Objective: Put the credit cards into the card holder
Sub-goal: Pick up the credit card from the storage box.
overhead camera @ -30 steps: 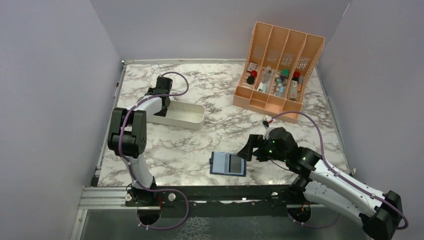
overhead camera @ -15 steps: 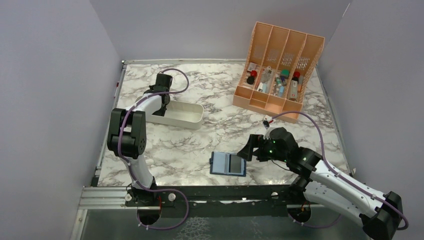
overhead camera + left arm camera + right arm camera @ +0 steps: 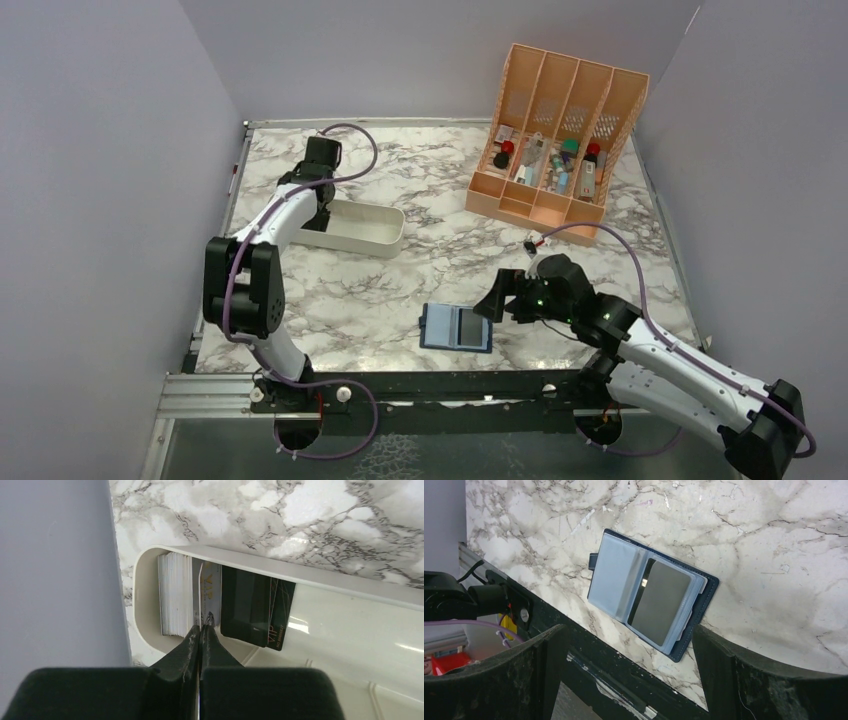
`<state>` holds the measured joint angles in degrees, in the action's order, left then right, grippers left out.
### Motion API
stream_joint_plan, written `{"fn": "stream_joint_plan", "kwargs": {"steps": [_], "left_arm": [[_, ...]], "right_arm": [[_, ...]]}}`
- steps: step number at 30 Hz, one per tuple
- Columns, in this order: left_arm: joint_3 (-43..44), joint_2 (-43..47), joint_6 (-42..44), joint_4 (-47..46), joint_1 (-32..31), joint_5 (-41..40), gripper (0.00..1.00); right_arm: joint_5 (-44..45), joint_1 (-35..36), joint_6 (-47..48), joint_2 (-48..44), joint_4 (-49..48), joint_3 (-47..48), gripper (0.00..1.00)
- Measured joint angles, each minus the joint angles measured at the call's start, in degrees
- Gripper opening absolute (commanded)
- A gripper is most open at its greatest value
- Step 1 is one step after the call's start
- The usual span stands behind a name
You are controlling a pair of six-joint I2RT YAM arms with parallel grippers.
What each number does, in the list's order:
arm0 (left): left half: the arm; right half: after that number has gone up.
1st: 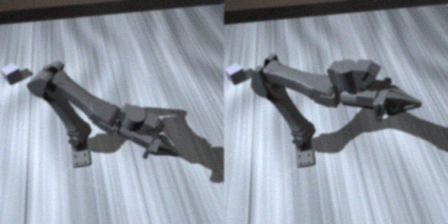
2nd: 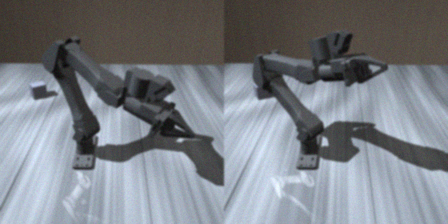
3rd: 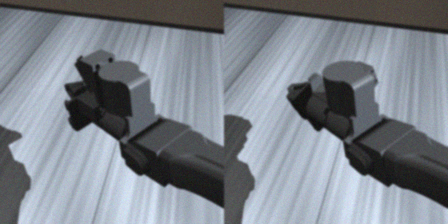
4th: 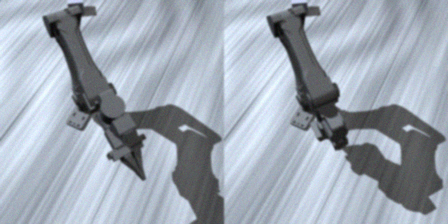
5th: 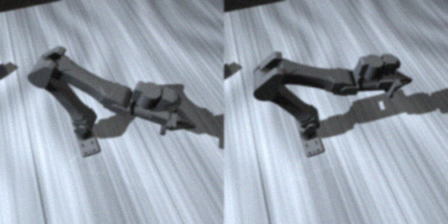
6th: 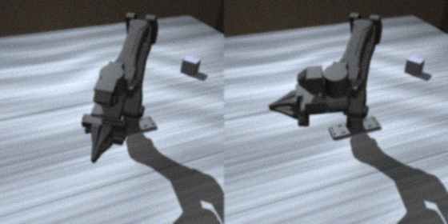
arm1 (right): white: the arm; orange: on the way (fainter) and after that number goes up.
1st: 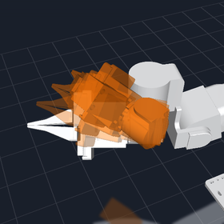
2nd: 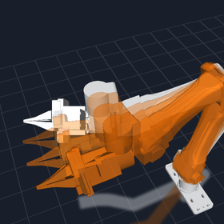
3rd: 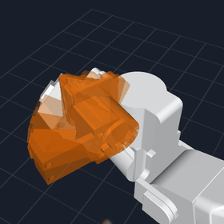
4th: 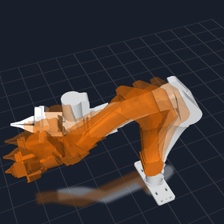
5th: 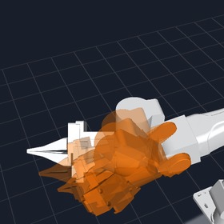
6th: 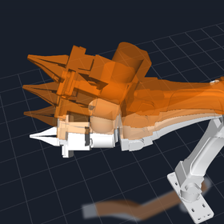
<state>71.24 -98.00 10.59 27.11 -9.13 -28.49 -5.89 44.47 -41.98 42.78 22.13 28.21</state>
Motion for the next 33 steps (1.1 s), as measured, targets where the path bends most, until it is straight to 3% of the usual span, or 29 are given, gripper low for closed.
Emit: {"fn": "stream_joint_plan", "kwargs": {"steps": [6, 12, 18, 23, 26, 30, 33], "left_arm": [[1.38, 5.88, -3.23, 3.34, -0.61, 4.00, 0.00], [1.38, 11.34, -7.91, 5.40, -0.70, 13.05, 0.00], [-3.10, 19.39, -16.37, 1.73, -0.72, 30.03, 0.00], [-13.90, 26.71, -29.33, -8.66, -0.74, 46.56, 0.00], [-20.48, 28.85, -38.40, -17.42, -0.76, 54.99, 0.00], [-30.27, 31.54, -52.57, -31.15, -2.21, 63.71, 0.00], [-33.92, 32.83, -58.84, -36.33, -5.31, 66.66, 0.00]], "right_arm": [[-0.90, 0.00, -0.02, 0.72, -0.22, 0.00, 0.96], [-1.95, 0.00, -0.50, 0.92, -1.33, 0.00, 0.96], [-3.10, 0.00, -1.46, 0.81, -3.45, -0.17, 0.93], [-4.66, 0.00, -3.26, 0.17, -6.97, -1.09, 0.89], [-5.64, 0.00, -5.03, -0.02, -9.29, -1.62, 0.82], [-7.45, 0.00, -8.50, -0.76, -15.58, -3.54, 0.58], [-8.66, 0.00, -12.09, -0.52, -22.10, -5.38, 0.48]]}}
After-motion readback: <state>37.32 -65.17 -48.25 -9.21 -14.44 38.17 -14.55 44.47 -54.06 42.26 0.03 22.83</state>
